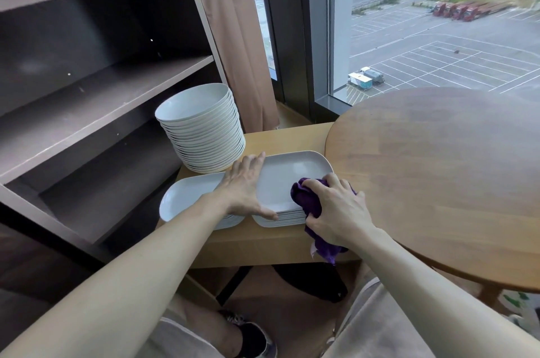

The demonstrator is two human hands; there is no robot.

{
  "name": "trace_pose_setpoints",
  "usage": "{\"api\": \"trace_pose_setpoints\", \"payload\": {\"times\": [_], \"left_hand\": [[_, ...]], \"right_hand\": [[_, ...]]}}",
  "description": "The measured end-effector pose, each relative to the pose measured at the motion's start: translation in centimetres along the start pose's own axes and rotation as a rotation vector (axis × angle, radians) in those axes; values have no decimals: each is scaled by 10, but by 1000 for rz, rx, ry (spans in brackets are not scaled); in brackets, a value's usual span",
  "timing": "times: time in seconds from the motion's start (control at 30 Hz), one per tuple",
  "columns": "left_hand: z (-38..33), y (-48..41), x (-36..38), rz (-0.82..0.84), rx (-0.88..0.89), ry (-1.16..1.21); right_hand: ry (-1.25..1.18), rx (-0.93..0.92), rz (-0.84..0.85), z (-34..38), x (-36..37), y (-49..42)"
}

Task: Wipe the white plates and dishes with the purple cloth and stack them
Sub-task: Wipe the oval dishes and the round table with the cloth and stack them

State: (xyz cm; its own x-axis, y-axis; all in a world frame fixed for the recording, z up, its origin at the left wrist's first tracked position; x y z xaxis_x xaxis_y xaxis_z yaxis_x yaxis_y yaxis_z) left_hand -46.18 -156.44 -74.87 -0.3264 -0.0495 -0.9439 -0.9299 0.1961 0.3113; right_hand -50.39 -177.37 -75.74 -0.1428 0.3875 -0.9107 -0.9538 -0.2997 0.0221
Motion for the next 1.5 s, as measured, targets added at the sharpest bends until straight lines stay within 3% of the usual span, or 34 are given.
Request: {"api": "trace_pose_setpoints", "payload": {"times": [0.17, 0.33, 0.73, 0.97, 1.07, 1.23, 1.5], "left_hand": [[9, 14, -19, -109, 4, 46], [57, 43, -30, -181, -151, 186], [160, 102, 15, -142, -393, 406], [158, 94, 18, -12, -245, 373], [155, 88, 17, 58, -271, 363], [126, 73, 11, 34, -227, 393], [89, 44, 27, 12, -447, 288]], "right_hand": [[18, -10, -36, 1, -3, 3], [27, -16, -24, 2, -2, 6], [16, 13, -5, 0, 0, 5], [25, 24, -5, 0, 1, 6], [28, 26, -2, 1, 1, 6], [28, 30, -3, 1, 2, 5], [24, 22, -10, -1, 4, 4]]}}
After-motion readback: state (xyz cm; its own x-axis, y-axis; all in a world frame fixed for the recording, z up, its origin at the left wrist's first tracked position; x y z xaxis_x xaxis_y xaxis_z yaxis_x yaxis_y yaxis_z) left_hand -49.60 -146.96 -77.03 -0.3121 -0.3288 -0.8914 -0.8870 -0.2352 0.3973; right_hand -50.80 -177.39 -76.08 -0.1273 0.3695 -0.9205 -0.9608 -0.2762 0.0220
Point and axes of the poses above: each hand's wrist, its own y-axis away from the middle knuckle, its own x-axis out of the palm, z = x × y, the point moved 8 cm from there along -y, towards the middle knuckle, and after that the axes turned 9 degrees about z, right-handed, at the moved point
